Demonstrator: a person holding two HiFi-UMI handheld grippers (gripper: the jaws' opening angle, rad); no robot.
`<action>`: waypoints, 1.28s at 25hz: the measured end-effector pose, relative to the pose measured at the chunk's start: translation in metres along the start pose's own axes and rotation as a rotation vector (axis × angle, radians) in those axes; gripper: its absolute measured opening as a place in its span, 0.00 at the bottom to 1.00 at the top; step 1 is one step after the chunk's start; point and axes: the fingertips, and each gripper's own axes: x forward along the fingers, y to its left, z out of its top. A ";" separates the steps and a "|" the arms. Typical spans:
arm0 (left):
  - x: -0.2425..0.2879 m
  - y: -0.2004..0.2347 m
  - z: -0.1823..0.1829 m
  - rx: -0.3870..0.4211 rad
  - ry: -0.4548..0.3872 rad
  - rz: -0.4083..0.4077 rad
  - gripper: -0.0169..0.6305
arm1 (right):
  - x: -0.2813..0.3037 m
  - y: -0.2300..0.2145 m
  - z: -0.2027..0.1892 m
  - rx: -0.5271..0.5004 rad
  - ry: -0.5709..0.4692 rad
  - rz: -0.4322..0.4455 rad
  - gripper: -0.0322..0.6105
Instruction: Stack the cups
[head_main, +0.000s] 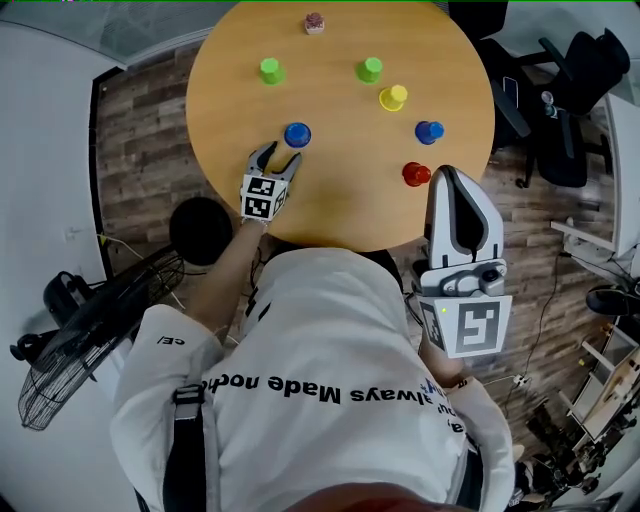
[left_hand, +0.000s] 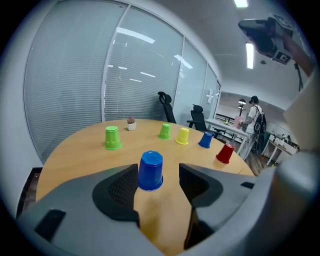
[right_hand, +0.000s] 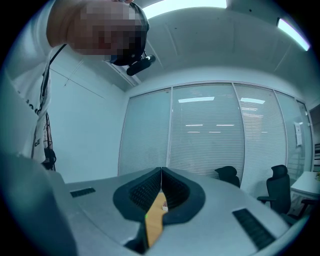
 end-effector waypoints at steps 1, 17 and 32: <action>-0.007 -0.003 0.002 -0.005 -0.013 0.000 0.41 | -0.001 -0.001 -0.005 0.001 0.005 0.000 0.09; -0.107 -0.060 0.109 0.019 -0.306 -0.076 0.28 | -0.024 -0.057 -0.153 0.046 0.213 -0.081 0.10; -0.136 -0.084 0.152 0.051 -0.394 -0.115 0.25 | -0.028 -0.109 -0.369 0.045 0.585 -0.125 0.31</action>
